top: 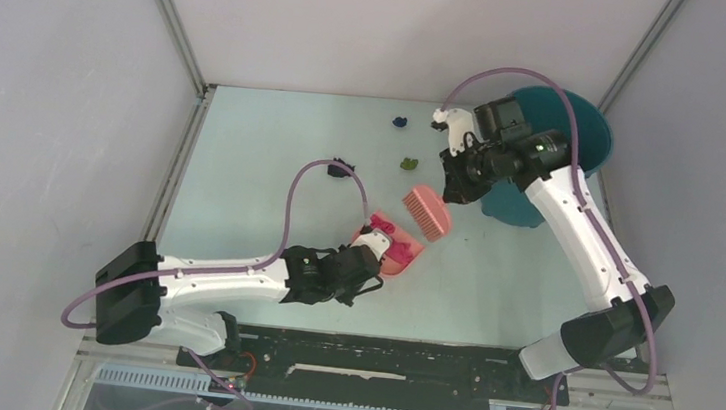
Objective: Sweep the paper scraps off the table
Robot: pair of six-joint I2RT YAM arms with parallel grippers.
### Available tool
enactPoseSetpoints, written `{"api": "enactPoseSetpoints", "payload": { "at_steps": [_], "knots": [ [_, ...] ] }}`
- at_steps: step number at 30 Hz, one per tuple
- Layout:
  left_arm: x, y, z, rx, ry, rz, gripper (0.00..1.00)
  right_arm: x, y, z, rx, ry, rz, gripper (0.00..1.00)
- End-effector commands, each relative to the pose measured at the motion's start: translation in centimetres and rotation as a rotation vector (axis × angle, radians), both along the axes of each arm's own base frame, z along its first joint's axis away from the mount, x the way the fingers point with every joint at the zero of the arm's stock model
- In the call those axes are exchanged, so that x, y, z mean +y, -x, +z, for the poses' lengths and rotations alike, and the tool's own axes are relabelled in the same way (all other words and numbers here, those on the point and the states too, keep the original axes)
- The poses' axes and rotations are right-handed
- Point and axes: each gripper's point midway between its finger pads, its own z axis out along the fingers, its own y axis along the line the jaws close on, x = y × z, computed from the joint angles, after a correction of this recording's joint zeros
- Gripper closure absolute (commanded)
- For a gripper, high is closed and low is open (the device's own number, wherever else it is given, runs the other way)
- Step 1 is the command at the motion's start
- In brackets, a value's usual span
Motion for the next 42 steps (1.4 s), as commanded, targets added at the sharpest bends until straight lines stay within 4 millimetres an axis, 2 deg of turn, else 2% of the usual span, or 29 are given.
{"api": "enactPoseSetpoints", "payload": {
  "at_steps": [1, 3, 7, 12, 17, 22, 25, 30, 33, 42],
  "knots": [
    [-1.5, -1.1, 1.0, -0.045, 0.032, 0.005, 1.00, -0.7, 0.6, 1.5, 0.012, -0.083, -0.009, 1.00],
    [-1.4, -0.6, 0.7, -0.011, 0.013, -0.002, 1.00, -1.6, 0.1, 1.4, -0.011, -0.056, -0.039, 1.00],
    [-0.4, 1.4, 0.2, 0.084, -0.006, -0.026, 1.00, -3.5, -1.7, -0.8, -0.029, 0.073, -0.099, 1.00],
    [0.0, 2.7, 0.2, 0.147, -0.050, -0.077, 1.00, -4.6, -5.3, -3.5, -0.054, 0.186, -0.162, 1.00],
    [-1.0, 2.2, -0.4, 0.151, -0.080, -0.086, 1.00, -4.5, -7.9, -5.9, -0.035, 0.248, -0.178, 1.00],
    [-2.2, 1.4, -1.4, 0.152, -0.108, -0.084, 1.00, -3.6, -8.7, -8.0, 0.010, 0.258, -0.159, 1.00],
    [-3.1, 1.3, -2.1, 0.167, -0.116, -0.098, 1.00, -2.9, -8.4, -9.0, 0.047, 0.258, -0.137, 1.00],
    [-4.1, 0.8, -2.8, 0.168, -0.120, -0.097, 1.00, -1.2, -6.2, -9.6, 0.119, 0.223, -0.062, 1.00],
    [-4.4, 0.3, -3.0, 0.162, -0.113, -0.096, 1.00, -0.3, -4.2, -9.2, 0.147, 0.200, -0.014, 1.00],
    [-4.8, -0.8, -3.8, 0.135, -0.114, -0.090, 1.00, 0.3, 0.3, -6.8, 0.130, 0.217, 0.076, 1.00]
  ]
}}
